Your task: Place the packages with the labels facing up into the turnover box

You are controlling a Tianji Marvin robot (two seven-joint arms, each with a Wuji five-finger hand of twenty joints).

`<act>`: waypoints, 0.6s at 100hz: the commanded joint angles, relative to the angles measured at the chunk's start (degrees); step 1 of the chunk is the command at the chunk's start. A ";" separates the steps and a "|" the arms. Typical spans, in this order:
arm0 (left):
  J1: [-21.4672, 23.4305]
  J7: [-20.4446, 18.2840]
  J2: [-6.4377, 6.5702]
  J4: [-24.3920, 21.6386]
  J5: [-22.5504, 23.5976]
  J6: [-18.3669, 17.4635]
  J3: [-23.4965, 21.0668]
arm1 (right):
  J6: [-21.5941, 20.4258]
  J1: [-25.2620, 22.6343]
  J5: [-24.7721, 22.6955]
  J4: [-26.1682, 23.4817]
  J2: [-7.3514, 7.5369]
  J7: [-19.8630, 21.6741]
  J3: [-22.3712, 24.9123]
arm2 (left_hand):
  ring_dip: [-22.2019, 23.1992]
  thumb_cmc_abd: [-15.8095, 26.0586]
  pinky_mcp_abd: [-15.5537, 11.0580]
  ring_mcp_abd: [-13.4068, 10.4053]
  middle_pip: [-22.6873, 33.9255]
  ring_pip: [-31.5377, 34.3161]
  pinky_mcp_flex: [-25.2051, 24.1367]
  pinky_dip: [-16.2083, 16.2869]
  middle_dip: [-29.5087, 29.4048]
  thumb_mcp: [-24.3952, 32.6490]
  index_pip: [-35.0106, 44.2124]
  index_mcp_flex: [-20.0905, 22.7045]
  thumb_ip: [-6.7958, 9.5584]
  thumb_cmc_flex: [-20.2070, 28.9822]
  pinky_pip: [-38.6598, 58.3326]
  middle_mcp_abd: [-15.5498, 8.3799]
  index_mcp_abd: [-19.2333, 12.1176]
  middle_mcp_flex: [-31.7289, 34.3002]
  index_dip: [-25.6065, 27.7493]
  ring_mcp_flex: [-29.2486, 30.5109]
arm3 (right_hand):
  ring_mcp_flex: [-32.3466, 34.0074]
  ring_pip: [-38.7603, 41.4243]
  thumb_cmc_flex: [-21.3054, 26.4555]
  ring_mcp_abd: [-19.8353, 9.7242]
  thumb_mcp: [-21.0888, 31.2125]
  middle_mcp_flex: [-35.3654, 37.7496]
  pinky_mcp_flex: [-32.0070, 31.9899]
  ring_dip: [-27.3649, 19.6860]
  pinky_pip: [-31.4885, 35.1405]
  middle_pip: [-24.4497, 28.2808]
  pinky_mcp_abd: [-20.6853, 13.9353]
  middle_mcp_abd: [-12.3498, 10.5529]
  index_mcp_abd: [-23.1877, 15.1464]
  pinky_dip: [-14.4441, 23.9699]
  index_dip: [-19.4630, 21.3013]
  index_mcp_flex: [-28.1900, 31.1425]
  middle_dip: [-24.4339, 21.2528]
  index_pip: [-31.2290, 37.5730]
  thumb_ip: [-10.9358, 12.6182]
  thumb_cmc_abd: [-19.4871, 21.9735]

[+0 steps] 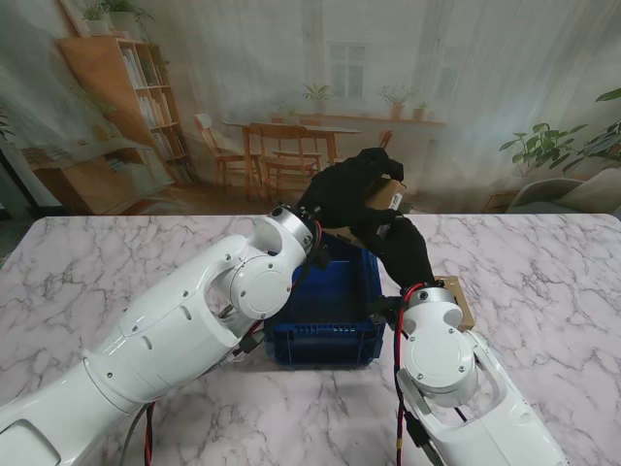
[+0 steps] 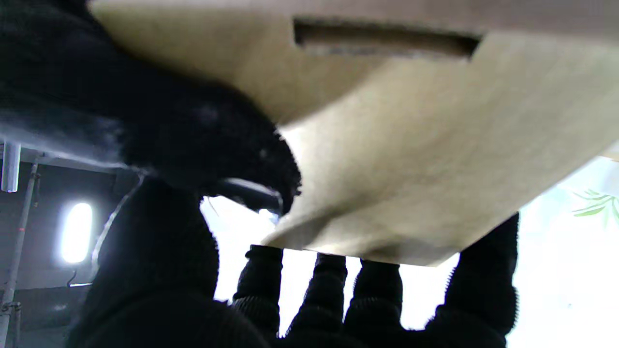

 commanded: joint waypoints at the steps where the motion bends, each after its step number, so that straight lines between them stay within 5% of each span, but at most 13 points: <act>1: 0.26 -0.65 -0.05 0.16 -0.26 -0.56 0.21 | 0.98 -0.13 0.09 -0.15 -0.49 -0.57 0.01 | 1.46 7.58 -39.11 -1.17 -1.06 5.40 4.12 7.18 -1.12 13.19 -2.72 0.82 3.31 12.61 16.34 0.70 0.84 0.41 -1.09 2.00 | 4.32 4.51 9.12 -0.71 8.21 5.40 1.42 1.56 -0.50 3.00 0.81 -1.82 -7.74 -0.66 -0.51 6.85 1.21 9.07 -0.53 1.64; 10: 0.49 -0.98 0.23 -0.09 0.13 -1.13 0.02 | 1.70 -0.28 0.60 -0.40 -0.68 -0.97 0.20 | -0.14 10.83 -38.34 -0.72 -3.63 3.88 3.79 8.21 -3.81 0.20 -8.96 1.48 0.61 11.58 15.17 1.46 3.13 -0.27 -8.56 1.52 | 11.14 8.02 10.94 -0.38 9.39 13.01 5.50 2.64 1.12 6.42 1.38 -2.94 -7.94 -0.46 -1.53 9.69 3.22 9.31 -1.31 0.98; 20: 1.00 -1.61 0.65 -0.75 0.17 -1.94 -0.68 | 2.02 -0.41 0.32 -0.44 -0.75 -1.35 0.31 | -5.00 13.55 -35.02 0.50 -9.76 0.07 1.74 7.74 -10.73 -7.25 -14.97 1.41 -1.89 8.45 12.55 1.81 4.29 -1.94 -13.99 0.48 | 15.30 11.25 11.44 -0.35 10.57 16.20 9.81 3.74 5.73 9.49 0.98 -3.71 -8.04 0.08 -2.16 11.36 5.84 9.74 -1.91 0.25; 34: 2.02 -3.42 1.68 -2.41 0.92 -2.54 -2.44 | 2.03 -0.52 -0.98 -0.22 -0.72 -1.82 0.68 | -13.37 16.50 -27.31 3.13 -15.81 -5.00 -0.76 4.30 -17.98 -8.50 -21.37 1.29 -3.85 4.00 6.47 1.16 4.96 -1.19 -17.17 0.15 | 16.63 14.29 11.87 -0.63 11.69 17.39 10.36 4.68 17.10 10.52 -1.61 -4.02 -9.15 -2.09 -1.60 12.52 7.44 10.16 -2.19 -0.48; 37: 2.29 -3.77 1.87 -2.81 0.93 -2.57 -2.91 | 2.02 -0.51 -1.46 -0.14 -0.64 -1.76 0.77 | -14.39 16.97 -26.83 3.55 -16.36 -5.56 -1.22 3.69 -18.52 -8.61 -22.15 1.31 -3.96 3.58 5.66 1.12 5.18 -0.74 -17.52 -0.06 | 16.59 14.64 11.96 -0.72 11.66 17.50 9.53 4.61 21.34 10.45 -2.12 -4.16 -9.68 -5.82 -1.34 12.69 7.60 10.07 -2.14 -0.59; 60: 3.63 -9.45 4.15 -5.67 1.96 -3.23 -7.58 | 2.70 0.29 -7.23 0.66 1.00 2.52 1.49 | -17.68 19.38 -25.79 4.78 -18.54 -6.41 -2.39 1.38 -20.52 -9.19 -25.53 1.22 -4.41 1.16 3.32 2.60 6.35 2.28 -19.29 -0.11 | 16.55 15.08 12.36 -1.44 10.98 17.31 7.86 4.82 28.86 10.16 -3.86 -5.01 -12.03 -6.59 -0.52 12.83 7.67 10.11 -2.24 -0.47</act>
